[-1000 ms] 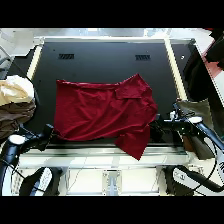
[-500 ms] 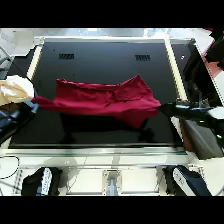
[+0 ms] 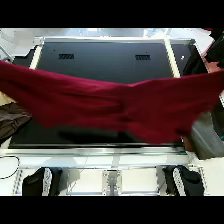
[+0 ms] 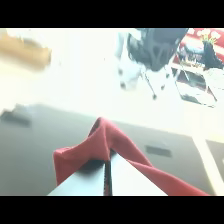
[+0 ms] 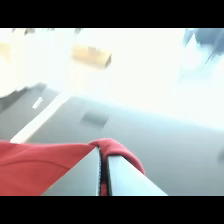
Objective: Fold the shirts.
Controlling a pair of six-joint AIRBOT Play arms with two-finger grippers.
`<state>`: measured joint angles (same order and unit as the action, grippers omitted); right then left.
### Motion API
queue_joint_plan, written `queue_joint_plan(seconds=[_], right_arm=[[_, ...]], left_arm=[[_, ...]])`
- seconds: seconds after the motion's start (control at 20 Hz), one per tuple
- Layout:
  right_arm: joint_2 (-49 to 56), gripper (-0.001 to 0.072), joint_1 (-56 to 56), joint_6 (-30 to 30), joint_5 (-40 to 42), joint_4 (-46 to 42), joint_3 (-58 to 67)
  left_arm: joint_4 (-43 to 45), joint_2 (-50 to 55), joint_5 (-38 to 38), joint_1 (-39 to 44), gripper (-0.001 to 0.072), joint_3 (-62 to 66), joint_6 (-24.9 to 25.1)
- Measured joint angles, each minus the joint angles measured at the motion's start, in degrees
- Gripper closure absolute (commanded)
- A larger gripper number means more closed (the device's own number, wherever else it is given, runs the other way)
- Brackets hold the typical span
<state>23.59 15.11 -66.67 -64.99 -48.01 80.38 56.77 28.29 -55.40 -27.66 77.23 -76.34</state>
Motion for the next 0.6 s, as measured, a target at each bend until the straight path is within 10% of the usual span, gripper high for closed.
queue_joint_plan(seconds=[0.6], right_arm=[[42.77,0.0691,-8.50,2.86,1.95,-0.70,-1.38]], left_arm=[[12.22,46.18,-17.62,18.67,0.0700,10.21,2.19]])
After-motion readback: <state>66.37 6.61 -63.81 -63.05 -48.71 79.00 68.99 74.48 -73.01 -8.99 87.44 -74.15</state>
